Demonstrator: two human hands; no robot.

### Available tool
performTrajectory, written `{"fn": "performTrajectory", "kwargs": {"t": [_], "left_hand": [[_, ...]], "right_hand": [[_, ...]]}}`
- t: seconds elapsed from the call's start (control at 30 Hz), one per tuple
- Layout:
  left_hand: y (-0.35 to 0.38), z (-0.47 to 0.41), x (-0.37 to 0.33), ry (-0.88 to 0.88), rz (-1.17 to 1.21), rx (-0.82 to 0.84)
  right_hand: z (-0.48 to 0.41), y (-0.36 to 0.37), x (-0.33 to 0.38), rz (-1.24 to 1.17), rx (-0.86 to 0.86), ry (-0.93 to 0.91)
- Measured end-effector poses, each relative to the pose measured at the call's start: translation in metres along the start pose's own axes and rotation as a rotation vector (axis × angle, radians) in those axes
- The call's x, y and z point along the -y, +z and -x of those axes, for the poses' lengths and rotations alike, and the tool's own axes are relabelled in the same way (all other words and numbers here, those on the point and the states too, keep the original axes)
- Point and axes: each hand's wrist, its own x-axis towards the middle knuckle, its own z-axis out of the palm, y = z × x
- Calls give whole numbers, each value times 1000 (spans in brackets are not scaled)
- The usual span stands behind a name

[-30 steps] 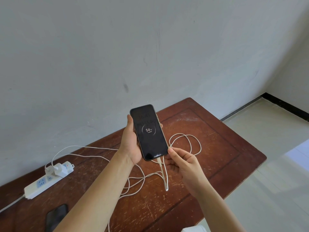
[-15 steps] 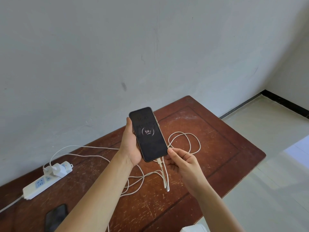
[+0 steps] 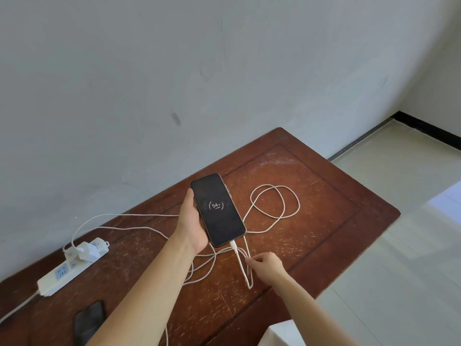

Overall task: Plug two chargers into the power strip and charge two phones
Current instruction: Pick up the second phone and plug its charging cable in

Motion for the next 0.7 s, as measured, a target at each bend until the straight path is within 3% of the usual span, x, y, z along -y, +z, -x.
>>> {"fn": "performTrajectory", "kwargs": {"t": [0.27,0.47,0.7], "left_hand": [[7,-37,56,-136,17,-3],[28,-67,115,-253,-21,-106],[38,-105,144,-300,-53,-189]], "right_hand": [[-19,-59,-23,-135,-306,8],[-40,-111,-42,-131,-468,-6],[-61,-129,-47,-44,-419,-55]]}}
